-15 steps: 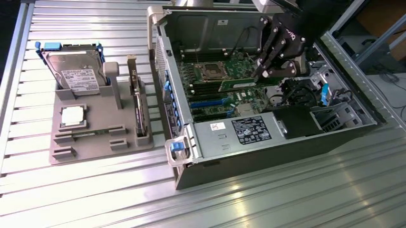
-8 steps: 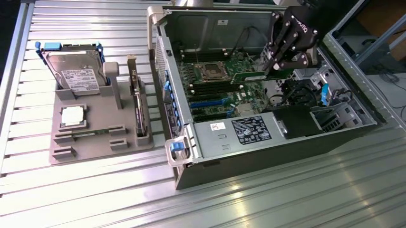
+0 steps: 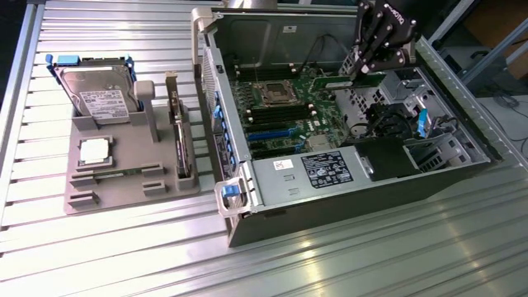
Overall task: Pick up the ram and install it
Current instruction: 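Pick up the ram and move it above insertion slot, then insert the ram into the slot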
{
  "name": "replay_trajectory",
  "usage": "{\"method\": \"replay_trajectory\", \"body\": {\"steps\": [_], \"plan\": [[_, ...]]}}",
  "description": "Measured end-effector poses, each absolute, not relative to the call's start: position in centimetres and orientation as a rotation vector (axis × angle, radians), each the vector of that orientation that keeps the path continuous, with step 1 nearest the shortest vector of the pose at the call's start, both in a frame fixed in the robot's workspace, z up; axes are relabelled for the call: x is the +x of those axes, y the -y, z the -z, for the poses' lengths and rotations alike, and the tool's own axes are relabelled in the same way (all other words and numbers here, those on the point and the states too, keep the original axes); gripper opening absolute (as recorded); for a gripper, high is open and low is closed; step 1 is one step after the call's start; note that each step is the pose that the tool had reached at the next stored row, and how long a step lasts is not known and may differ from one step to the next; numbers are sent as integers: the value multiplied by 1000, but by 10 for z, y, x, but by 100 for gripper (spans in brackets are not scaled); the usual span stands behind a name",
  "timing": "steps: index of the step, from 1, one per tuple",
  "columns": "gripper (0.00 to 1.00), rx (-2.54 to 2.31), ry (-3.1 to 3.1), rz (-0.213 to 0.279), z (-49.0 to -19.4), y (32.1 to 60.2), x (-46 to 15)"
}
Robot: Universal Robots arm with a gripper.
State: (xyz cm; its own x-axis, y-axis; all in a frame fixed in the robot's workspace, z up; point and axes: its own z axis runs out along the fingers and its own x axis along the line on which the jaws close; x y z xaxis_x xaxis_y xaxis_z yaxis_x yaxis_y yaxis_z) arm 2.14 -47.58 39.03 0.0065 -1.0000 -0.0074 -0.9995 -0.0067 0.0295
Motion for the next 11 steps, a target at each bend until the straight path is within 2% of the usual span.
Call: {"method": "replay_trajectory", "body": {"steps": [4,11], "plan": [[12,2219,2200,40,-390,460,26],[12,2219,2200,40,-390,460,26]]}}
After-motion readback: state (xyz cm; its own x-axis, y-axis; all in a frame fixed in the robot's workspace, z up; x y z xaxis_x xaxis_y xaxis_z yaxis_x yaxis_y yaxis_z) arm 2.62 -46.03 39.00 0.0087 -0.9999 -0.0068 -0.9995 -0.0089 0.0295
